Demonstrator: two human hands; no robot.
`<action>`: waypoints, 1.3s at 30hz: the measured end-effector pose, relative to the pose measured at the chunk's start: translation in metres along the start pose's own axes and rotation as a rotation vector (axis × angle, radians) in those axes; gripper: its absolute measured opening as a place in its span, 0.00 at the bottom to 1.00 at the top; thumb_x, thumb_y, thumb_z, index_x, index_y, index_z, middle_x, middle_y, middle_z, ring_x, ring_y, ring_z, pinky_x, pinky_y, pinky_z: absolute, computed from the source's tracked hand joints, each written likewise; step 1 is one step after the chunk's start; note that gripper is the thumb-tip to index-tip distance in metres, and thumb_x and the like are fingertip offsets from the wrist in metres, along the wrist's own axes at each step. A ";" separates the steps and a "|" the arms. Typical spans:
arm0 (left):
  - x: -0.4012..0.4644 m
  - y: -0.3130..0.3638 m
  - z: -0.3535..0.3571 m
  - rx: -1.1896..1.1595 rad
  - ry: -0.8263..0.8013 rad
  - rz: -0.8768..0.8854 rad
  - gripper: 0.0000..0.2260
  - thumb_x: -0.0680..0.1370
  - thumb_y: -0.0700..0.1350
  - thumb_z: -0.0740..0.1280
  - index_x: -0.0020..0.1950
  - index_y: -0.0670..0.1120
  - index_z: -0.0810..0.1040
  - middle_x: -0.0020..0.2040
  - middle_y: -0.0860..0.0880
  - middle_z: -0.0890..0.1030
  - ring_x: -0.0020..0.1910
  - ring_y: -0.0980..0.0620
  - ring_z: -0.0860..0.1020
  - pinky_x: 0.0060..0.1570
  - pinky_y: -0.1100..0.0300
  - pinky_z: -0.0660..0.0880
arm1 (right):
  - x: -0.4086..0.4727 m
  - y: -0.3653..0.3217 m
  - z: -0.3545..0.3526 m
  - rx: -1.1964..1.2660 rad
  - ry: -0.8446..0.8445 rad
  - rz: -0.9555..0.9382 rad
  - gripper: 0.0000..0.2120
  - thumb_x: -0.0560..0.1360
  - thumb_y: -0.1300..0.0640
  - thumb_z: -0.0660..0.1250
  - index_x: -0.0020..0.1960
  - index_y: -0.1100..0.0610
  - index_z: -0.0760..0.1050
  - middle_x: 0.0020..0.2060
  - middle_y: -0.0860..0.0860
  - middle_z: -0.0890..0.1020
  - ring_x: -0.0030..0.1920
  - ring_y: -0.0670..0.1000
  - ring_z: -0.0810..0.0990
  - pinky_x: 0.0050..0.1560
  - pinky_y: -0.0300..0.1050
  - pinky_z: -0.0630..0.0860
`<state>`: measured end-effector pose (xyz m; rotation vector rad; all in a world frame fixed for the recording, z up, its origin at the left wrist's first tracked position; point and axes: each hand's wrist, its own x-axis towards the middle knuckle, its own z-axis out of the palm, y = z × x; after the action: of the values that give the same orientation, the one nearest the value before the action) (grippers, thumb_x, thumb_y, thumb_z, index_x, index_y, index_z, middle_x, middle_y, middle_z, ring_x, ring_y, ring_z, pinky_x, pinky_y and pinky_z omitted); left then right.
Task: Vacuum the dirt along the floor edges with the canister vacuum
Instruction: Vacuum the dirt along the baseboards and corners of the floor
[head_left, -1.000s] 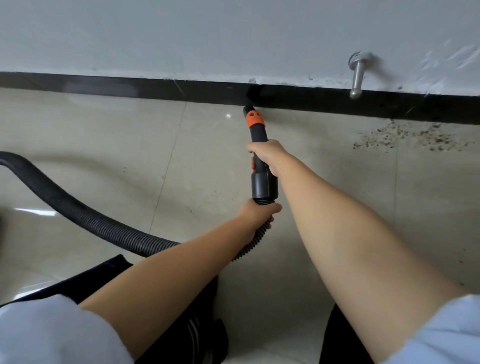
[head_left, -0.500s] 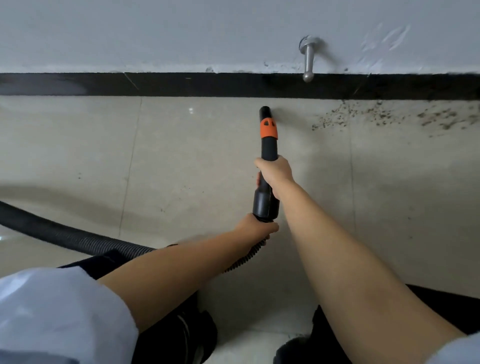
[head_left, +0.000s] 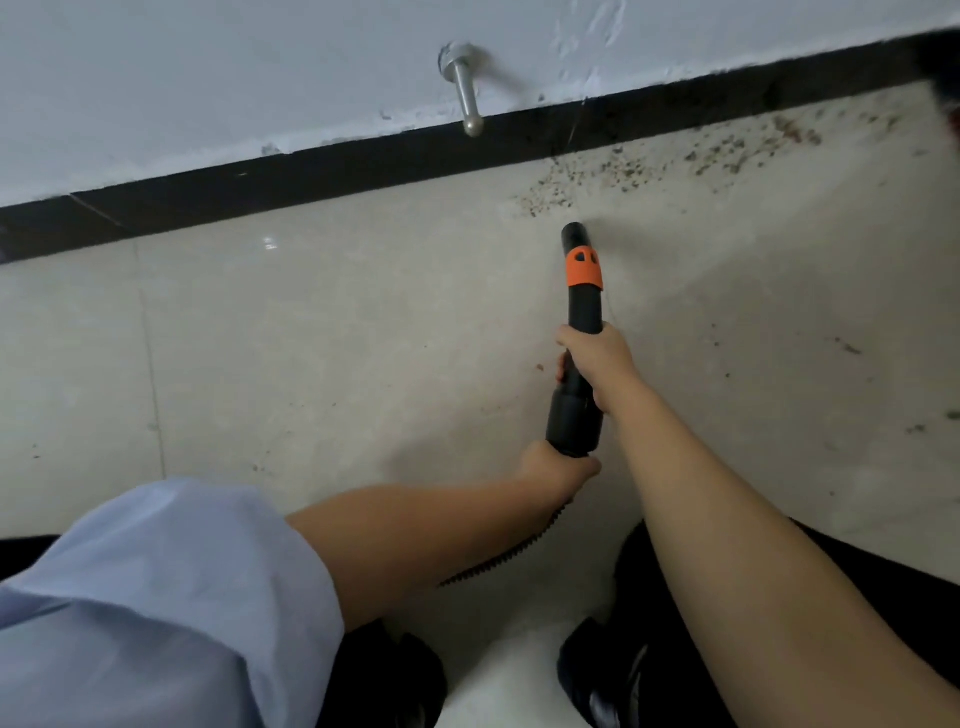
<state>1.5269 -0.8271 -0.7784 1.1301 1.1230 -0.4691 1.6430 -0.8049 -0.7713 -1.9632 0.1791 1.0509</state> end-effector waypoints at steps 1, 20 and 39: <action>-0.002 0.003 0.000 -0.017 -0.004 -0.001 0.05 0.73 0.39 0.66 0.42 0.46 0.70 0.35 0.47 0.72 0.31 0.51 0.70 0.35 0.59 0.71 | 0.000 -0.004 0.000 -0.006 -0.017 0.001 0.06 0.73 0.64 0.63 0.42 0.57 0.67 0.27 0.55 0.72 0.18 0.47 0.71 0.24 0.37 0.71; 0.007 0.039 -0.023 0.080 -0.068 -0.082 0.10 0.74 0.39 0.67 0.53 0.45 0.70 0.36 0.47 0.72 0.35 0.50 0.72 0.42 0.57 0.73 | 0.012 -0.034 0.004 0.069 0.066 0.083 0.05 0.73 0.64 0.64 0.44 0.58 0.67 0.26 0.54 0.73 0.20 0.49 0.71 0.27 0.41 0.72; 0.007 0.054 0.019 -0.089 0.155 -0.092 0.08 0.75 0.38 0.65 0.39 0.46 0.68 0.34 0.46 0.70 0.30 0.50 0.68 0.34 0.59 0.69 | 0.024 -0.049 -0.009 -0.094 -0.327 0.035 0.03 0.73 0.64 0.62 0.43 0.60 0.67 0.26 0.55 0.73 0.23 0.51 0.71 0.29 0.43 0.73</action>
<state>1.5812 -0.8200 -0.7594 1.0532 1.3231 -0.4037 1.6877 -0.7753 -0.7557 -1.8445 -0.0167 1.4071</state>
